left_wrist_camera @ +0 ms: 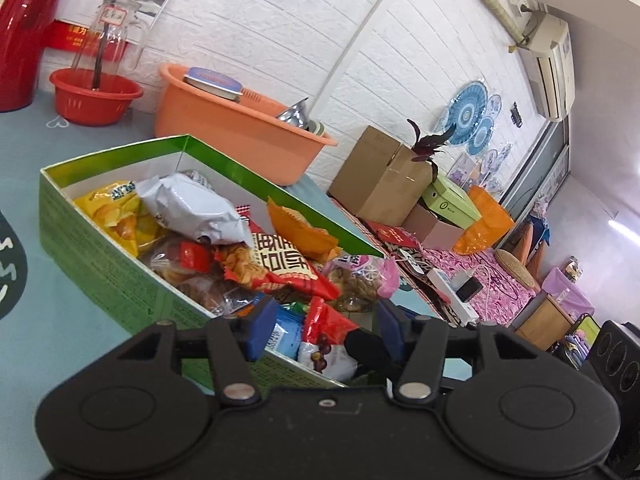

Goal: Organize snacks
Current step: 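Lower the blue-and-white snack into the box and open both grippers, then grasp the clear Danco Galette biscuit bag with both grippers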

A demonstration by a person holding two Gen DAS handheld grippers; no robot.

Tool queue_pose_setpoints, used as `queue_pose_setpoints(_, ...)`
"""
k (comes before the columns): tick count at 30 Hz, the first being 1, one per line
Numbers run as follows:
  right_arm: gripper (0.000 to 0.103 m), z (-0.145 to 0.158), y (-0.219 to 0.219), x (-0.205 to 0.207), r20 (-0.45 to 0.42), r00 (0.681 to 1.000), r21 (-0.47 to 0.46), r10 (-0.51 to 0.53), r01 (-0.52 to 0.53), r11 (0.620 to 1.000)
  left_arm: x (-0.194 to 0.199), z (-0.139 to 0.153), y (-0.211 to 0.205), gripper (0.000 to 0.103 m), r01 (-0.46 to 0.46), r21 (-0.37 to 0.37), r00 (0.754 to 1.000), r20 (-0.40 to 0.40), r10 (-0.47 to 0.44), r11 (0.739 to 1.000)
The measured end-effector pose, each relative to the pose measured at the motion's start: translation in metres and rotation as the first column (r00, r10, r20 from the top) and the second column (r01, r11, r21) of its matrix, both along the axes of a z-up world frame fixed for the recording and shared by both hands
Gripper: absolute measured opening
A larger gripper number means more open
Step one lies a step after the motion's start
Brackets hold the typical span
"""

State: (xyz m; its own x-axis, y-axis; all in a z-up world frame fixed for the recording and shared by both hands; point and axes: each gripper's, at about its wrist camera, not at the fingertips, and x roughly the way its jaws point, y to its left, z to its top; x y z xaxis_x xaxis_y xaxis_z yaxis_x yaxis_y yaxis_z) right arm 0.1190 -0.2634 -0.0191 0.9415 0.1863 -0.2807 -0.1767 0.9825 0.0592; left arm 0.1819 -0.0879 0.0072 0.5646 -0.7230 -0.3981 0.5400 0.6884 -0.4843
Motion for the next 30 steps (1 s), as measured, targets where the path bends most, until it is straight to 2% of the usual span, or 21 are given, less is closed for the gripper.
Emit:
queue_pose_setpoints(3,0.095,0.005,0.004,-0.002,0.014,1.000,-0.008,0.002,-0.002,1.000,-0.004,0.004,0.005,0.103,-0.003,-0.004,1.000,0.008,0.003,1.000)
queue_pose_setpoints(5,0.103,0.009,0.006,-0.006,0.029,1.000,-0.005,0.005,-0.005,1.000,-0.011,0.007,0.011,0.103,-0.008,-0.003,1.000,0.023,0.008,1.000)
queue_pose_setpoints(6,0.103,0.012,0.007,-0.007,0.036,0.999,-0.007,0.008,-0.008,1.000,-0.015,0.009,0.015,0.103,-0.018,0.000,0.999,0.033,0.017,1.000)
queue_pose_setpoints(12,0.103,0.019,0.021,-0.020,0.053,0.996,-0.004,0.069,-0.069,0.998,-0.029,0.018,0.066,0.103,-0.155,0.046,0.986,0.065,0.152,0.987)
queue_pose_setpoints(15,0.103,0.020,0.031,-0.023,0.049,0.993,-0.007,0.106,-0.106,0.994,-0.027,0.016,0.105,0.103,-0.295,0.070,0.954,0.075,0.290,0.953)
queue_pose_setpoints(18,0.103,0.020,0.042,-0.022,0.037,0.989,-0.006,0.140,-0.140,0.990,-0.017,0.015,0.150,0.103,-0.434,0.049,0.901,0.057,0.431,0.900)
queue_pose_setpoints(20,0.103,0.020,0.047,-0.021,0.026,0.987,-0.003,0.158,-0.158,0.987,-0.008,0.014,0.175,0.103,-0.493,0.036,0.870,0.044,0.491,0.869)
queue_pose_setpoints(25,0.103,0.018,0.061,-0.020,0.001,0.982,-0.015,0.190,-0.190,0.982,0.019,0.012,0.224,0.103,-0.583,0.051,0.812,0.052,0.581,0.811)
queue_pose_setpoints(30,0.103,0.014,0.070,-0.014,-0.030,0.980,-0.014,0.199,-0.199,0.980,0.046,0.000,0.252,0.103,-0.613,0.066,0.790,0.010,0.614,0.788)
